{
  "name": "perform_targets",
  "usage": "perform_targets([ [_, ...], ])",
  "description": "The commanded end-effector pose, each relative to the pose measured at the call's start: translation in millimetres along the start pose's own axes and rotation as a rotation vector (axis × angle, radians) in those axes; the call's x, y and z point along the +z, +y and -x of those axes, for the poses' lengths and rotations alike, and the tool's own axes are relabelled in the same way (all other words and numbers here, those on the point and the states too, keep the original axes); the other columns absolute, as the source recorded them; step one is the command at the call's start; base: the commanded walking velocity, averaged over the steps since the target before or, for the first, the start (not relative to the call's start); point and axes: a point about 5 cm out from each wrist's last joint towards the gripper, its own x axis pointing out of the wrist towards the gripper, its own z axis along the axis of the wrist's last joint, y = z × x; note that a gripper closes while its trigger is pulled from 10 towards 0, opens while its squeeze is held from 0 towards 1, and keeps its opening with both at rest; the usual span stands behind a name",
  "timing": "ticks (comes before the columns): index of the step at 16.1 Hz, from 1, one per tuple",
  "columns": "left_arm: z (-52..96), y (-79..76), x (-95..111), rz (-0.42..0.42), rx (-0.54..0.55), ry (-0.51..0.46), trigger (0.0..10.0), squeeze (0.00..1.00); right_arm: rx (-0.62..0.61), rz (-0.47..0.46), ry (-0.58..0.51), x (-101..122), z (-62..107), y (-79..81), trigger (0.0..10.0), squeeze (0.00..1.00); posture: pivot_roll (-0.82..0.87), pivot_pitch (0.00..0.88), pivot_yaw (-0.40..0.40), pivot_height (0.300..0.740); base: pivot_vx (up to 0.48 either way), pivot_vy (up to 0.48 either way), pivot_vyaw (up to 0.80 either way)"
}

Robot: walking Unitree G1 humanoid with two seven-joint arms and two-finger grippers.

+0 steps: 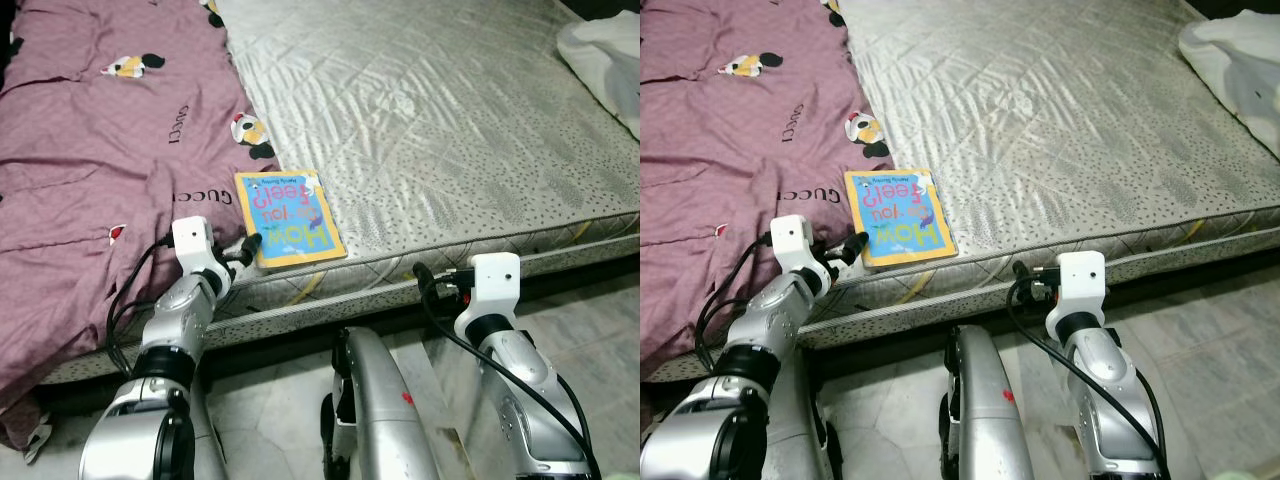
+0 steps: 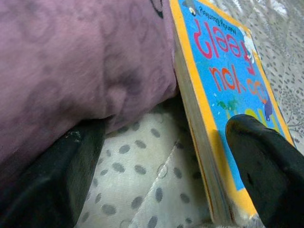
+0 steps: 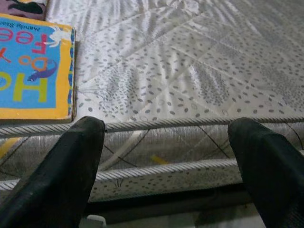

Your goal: Clean up the room

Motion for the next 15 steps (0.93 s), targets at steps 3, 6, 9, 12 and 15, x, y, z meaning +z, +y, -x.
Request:
perform_targets([
  [3,-7.5,-10.4,0,0.036,-0.033,0.024,10.0,0.0,-0.003,0.03,-0.006,6,4.7,-3.4,10.0,0.0,-0.19,0.183,-0.127,0.533,0.0,0.0,0.0],
  [6,-13.8,-20.2,0,0.089,-0.065,0.046,10.0,0.0,-0.01,0.044,-0.005,8,8.7,-8.7,10.0,0.0,-0.22,0.178,-0.137,0.533,0.0,0.0,0.0],
  [9,-17.5,-26.2,0,0.171,-0.077,0.051,10.0,0.0,0.002,0.043,-0.011,12,13.8,-9.2,10.0,0.0,-0.25,0.173,-0.144,0.518,0.0,0.0,0.0],
  [12,-19.6,-28.7,3,0.228,-0.082,0.042,0.0,0.0,0.001,0.048,-0.01,13,16.7,-11.2,10.0,0.0,-0.26,0.165,-0.147,0.503,0.0,0.0,0.0],
  [15,-20.5,-27.1,7,0.262,-0.077,0.03,0.0,0.0,-0.002,0.05,-0.006,14,16.6,-12.3,10.0,0.0,-0.27,0.159,-0.147,0.503,0.0,0.0,0.0],
])
